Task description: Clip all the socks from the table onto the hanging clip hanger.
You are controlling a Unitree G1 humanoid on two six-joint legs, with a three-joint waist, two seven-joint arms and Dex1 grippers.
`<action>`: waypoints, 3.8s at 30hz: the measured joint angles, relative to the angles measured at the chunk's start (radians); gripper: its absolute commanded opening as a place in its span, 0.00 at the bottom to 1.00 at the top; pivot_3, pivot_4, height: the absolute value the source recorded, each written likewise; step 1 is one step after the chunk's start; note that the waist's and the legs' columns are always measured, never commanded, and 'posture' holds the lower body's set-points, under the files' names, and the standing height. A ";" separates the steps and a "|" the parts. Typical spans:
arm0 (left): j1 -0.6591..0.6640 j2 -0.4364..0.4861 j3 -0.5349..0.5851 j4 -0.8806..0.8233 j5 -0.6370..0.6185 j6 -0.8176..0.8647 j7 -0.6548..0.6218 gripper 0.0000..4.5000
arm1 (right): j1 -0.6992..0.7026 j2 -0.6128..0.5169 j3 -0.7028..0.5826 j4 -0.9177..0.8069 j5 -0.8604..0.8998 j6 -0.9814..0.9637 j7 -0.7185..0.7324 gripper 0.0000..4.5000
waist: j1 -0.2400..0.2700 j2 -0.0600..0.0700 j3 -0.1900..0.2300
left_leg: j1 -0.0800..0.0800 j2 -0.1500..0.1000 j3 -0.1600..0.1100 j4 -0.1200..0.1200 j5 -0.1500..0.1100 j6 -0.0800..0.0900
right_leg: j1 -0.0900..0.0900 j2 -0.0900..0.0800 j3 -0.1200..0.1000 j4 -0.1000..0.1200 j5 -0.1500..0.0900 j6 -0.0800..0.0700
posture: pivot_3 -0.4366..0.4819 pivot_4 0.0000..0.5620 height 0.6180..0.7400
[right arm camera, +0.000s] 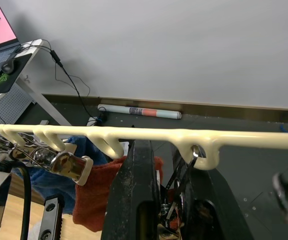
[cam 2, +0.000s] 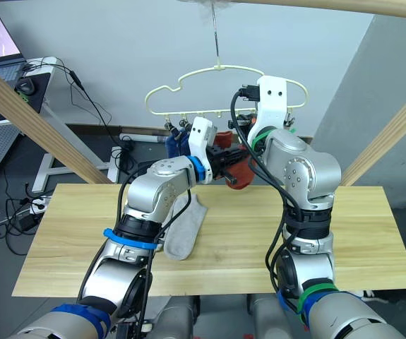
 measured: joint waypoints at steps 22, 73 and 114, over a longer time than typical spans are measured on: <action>-0.007 0.011 0.021 -0.038 -0.048 0.049 0.008 0.00 | 0.000 -0.016 0.001 0.000 0.000 -0.007 0.003 0.03 | 0.001 0.000 0.000 | 0.000 0.000 0.000 -0.001 0.000 0.000 | 0.000 0.000 0.000 -0.002 0.000 0.000 | 0.48 0.54 1.00; 0.038 -0.154 0.491 -0.031 -0.621 0.508 0.310 0.00 | 0.000 -0.021 0.000 0.000 0.000 -0.013 0.001 0.03 | -0.005 0.000 0.000 | -0.002 0.000 0.000 -0.001 0.000 0.000 | 0.000 0.000 0.000 -0.005 0.000 0.000 | 0.45 0.54 1.00; 0.017 -0.097 0.372 0.006 -0.608 0.408 0.306 0.05 | 0.000 -0.018 -0.018 -0.015 0.004 0.027 -0.015 0.62 | -0.007 0.001 0.001 | -0.002 0.000 0.000 -0.002 0.000 0.000 | 0.000 0.000 0.000 -0.007 0.000 0.000 | 0.45 0.56 1.00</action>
